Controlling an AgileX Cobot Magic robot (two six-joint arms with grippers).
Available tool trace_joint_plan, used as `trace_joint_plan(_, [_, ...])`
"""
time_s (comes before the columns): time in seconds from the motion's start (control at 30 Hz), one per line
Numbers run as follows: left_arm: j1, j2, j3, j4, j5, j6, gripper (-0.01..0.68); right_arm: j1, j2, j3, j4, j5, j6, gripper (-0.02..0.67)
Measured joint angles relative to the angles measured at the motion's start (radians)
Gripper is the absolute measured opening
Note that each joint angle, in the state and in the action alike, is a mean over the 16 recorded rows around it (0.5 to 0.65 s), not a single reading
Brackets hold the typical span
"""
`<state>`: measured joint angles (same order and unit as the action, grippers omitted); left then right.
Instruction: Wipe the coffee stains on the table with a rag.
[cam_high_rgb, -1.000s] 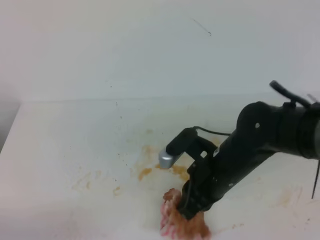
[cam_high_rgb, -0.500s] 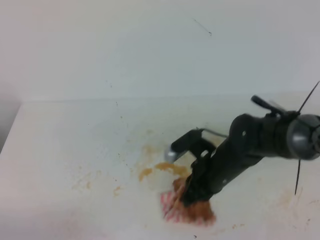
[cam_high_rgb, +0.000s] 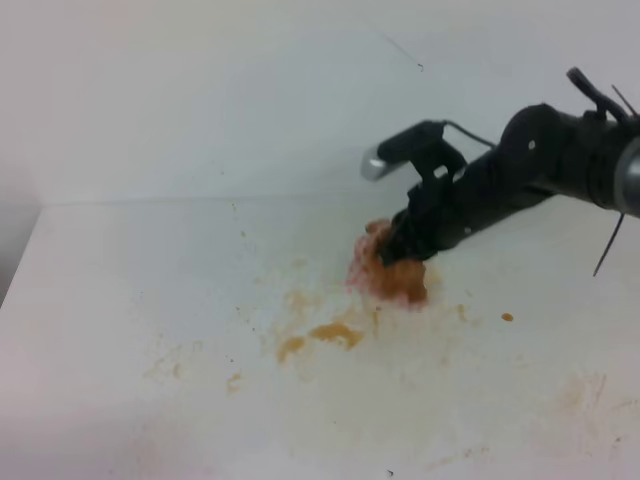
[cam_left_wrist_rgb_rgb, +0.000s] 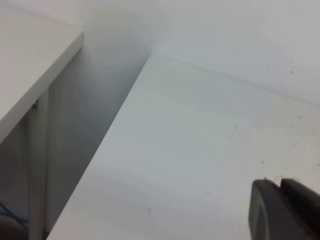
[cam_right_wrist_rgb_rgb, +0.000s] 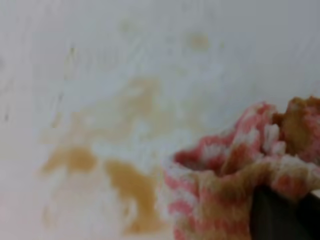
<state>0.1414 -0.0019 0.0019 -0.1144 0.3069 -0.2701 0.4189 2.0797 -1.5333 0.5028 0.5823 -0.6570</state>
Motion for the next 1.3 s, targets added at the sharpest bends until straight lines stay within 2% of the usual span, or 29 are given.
trace_joint_plan(0.47, [0.000,0.002,-0.002,0.000,0.001,0.000,-0.003,0.023,0.222,-0.236,0.032,0.104,-0.006,0.025])
trace_joint_plan(0.9, [0.000,0.002,-0.002,0.000,0.001,0.000,-0.003,0.189,0.262,-0.269,0.172,0.175,-0.130,0.025])
trace_joint_plan(1.1, [0.000,0.002,-0.002,0.000,0.001,0.000,-0.003,0.231,0.232,-0.290,0.103,0.197,-0.091,0.025])
trace_joint_plan(1.3, [0.000,0.002,-0.002,0.000,0.001,0.000,-0.003,0.194,0.125,-0.334,-0.019,0.247,-0.025,0.025])
